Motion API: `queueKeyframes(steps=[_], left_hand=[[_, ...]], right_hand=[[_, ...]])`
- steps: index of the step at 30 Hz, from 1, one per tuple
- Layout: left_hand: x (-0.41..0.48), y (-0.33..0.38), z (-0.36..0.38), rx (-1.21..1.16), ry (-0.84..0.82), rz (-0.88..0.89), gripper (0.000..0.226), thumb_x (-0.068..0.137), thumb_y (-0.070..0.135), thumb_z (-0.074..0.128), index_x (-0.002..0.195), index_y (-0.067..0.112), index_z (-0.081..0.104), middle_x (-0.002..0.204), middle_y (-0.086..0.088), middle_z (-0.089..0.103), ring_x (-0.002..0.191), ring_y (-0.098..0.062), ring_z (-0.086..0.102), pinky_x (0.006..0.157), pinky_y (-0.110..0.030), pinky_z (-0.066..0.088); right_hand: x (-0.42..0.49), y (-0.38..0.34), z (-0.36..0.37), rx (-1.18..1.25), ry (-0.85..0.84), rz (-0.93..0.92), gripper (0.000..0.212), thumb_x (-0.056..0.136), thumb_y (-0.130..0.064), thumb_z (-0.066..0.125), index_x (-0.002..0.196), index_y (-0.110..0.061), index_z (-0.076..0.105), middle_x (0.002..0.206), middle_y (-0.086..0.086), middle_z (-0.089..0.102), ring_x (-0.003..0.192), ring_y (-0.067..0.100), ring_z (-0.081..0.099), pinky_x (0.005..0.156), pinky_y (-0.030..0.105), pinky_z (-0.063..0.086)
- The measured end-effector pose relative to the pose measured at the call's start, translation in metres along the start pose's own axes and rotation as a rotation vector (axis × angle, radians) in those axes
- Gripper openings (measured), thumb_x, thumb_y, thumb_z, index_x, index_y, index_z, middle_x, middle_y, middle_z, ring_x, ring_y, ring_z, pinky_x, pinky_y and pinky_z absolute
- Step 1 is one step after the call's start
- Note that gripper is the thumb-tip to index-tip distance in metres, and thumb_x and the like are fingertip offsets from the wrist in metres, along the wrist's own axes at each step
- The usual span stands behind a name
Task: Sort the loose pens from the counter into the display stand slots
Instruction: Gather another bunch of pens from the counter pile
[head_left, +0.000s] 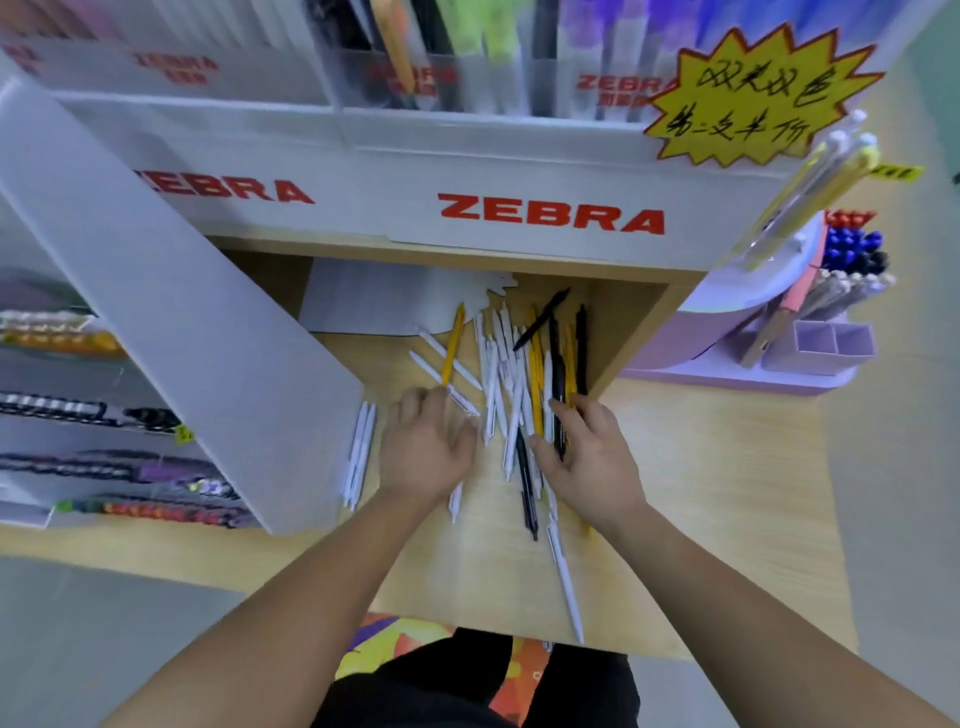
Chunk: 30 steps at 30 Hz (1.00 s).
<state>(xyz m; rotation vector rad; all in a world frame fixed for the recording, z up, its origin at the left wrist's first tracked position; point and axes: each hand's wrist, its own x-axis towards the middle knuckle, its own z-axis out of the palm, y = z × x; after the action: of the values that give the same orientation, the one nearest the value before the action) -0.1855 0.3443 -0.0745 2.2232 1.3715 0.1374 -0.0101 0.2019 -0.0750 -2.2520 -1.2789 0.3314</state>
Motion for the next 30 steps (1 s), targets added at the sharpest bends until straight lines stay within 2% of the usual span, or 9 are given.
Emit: queueKeyframes(steps=[2, 5, 9, 14, 16, 18, 20, 24, 30], left_hand=[[0.041, 0.013, -0.002, -0.019, -0.137, -0.054, 0.083, 0.091, 0.072, 0.054, 0.161, 0.035, 0.031, 0.167, -0.012, 0.021, 0.151, -0.038, 0.029, 0.119, -0.058, 0.032], [0.08, 0.037, 0.012, 0.076, -0.363, -0.098, 0.096, 0.086, 0.089, 0.042, 0.163, 0.051, 0.001, 0.172, 0.003, -0.026, 0.16, -0.036, -0.016, 0.123, -0.07, -0.005], [0.05, 0.046, 0.046, 0.083, -0.287, -0.006, 0.081, 0.101, 0.071, 0.038, 0.167, 0.036, 0.007, 0.173, 0.002, -0.023, 0.159, -0.032, -0.023, 0.124, -0.063, -0.015], [0.002, 0.039, 0.065, -0.119, -0.214, 0.129, 0.062, 0.112, 0.042, 0.037, 0.166, 0.015, 0.022, 0.175, -0.001, -0.013, 0.161, -0.021, -0.015, 0.129, -0.052, -0.007], [-0.001, 0.04, 0.062, -0.206, -0.215, 0.102, 0.058, 0.112, 0.038, 0.04, 0.165, 0.018, 0.026, 0.176, -0.002, -0.006, 0.162, -0.021, -0.011, 0.129, -0.052, -0.004], [0.009, 0.041, 0.054, -0.177, -0.104, 0.137, 0.051, 0.11, 0.037, 0.042, 0.157, 0.019, 0.044, 0.174, -0.008, 0.013, 0.161, -0.03, 0.005, 0.128, -0.058, 0.006], [0.033, 0.05, 0.047, -0.073, -0.026, 0.236, 0.05, 0.104, 0.039, 0.041, 0.145, 0.016, 0.059, 0.167, -0.017, 0.03, 0.155, -0.041, 0.022, 0.123, -0.063, 0.019], [0.09, 0.092, 0.054, 0.132, -0.229, 0.249, 0.047, 0.106, 0.041, 0.041, 0.141, 0.017, 0.062, 0.169, -0.015, 0.026, 0.158, -0.04, 0.012, 0.126, -0.058, 0.012], [0.089, 0.106, 0.048, 0.171, -0.164, 0.196, 0.045, 0.108, 0.032, 0.041, 0.148, 0.016, 0.056, 0.163, -0.004, 0.039, 0.157, -0.031, 0.017, 0.124, -0.06, 0.01]], right_hand=[[-0.008, 0.003, 0.003, 0.055, 0.017, 0.068, 0.05, 0.094, -0.039, 0.066, 0.135, -0.01, 0.062, 0.136, 0.017, 0.055, 0.129, 0.037, 0.05, 0.104, 0.049, 0.049], [-0.019, 0.011, 0.008, 0.113, -0.081, 0.186, 0.063, 0.096, -0.047, 0.062, 0.149, -0.015, 0.05, 0.154, 0.025, 0.04, 0.147, 0.039, 0.031, 0.119, 0.053, 0.032], [-0.028, 0.009, 0.017, 0.142, -0.253, 0.343, 0.086, 0.091, -0.072, 0.034, 0.163, -0.027, 0.019, 0.168, 0.018, 0.013, 0.155, 0.036, 0.009, 0.124, 0.058, 0.014], [-0.045, -0.001, 0.029, 0.21, -0.251, 0.332, 0.091, 0.096, -0.065, 0.048, 0.163, -0.031, -0.004, 0.171, 0.002, -0.013, 0.157, 0.022, -0.019, 0.125, 0.048, -0.01], [-0.055, 0.003, 0.027, 0.2, -0.173, 0.308, 0.101, 0.089, -0.065, 0.057, 0.164, -0.023, 0.005, 0.171, 0.009, -0.003, 0.158, 0.023, -0.01, 0.127, 0.046, 0.0], [-0.072, 0.006, 0.022, 0.171, -0.034, 0.295, 0.101, 0.08, -0.059, 0.073, 0.158, -0.013, 0.029, 0.161, 0.017, 0.026, 0.152, 0.031, 0.021, 0.122, 0.045, 0.024], [-0.09, 0.005, 0.018, 0.071, 0.085, 0.29, 0.083, 0.07, -0.06, 0.08, 0.131, -0.009, 0.055, 0.13, 0.011, 0.05, 0.122, 0.03, 0.05, 0.1, 0.044, 0.047], [-0.118, 0.011, 0.025, -0.079, 0.016, 0.337, 0.051, 0.06, -0.061, 0.079, 0.083, -0.018, 0.064, 0.093, -0.001, 0.049, 0.083, 0.025, 0.052, 0.069, 0.037, 0.047], [-0.118, 0.014, 0.006, 0.046, -0.205, 0.446, 0.023, 0.082, -0.044, 0.077, 0.082, -0.026, 0.064, 0.089, -0.012, 0.054, 0.093, 0.015, 0.058, 0.07, 0.029, 0.047]])
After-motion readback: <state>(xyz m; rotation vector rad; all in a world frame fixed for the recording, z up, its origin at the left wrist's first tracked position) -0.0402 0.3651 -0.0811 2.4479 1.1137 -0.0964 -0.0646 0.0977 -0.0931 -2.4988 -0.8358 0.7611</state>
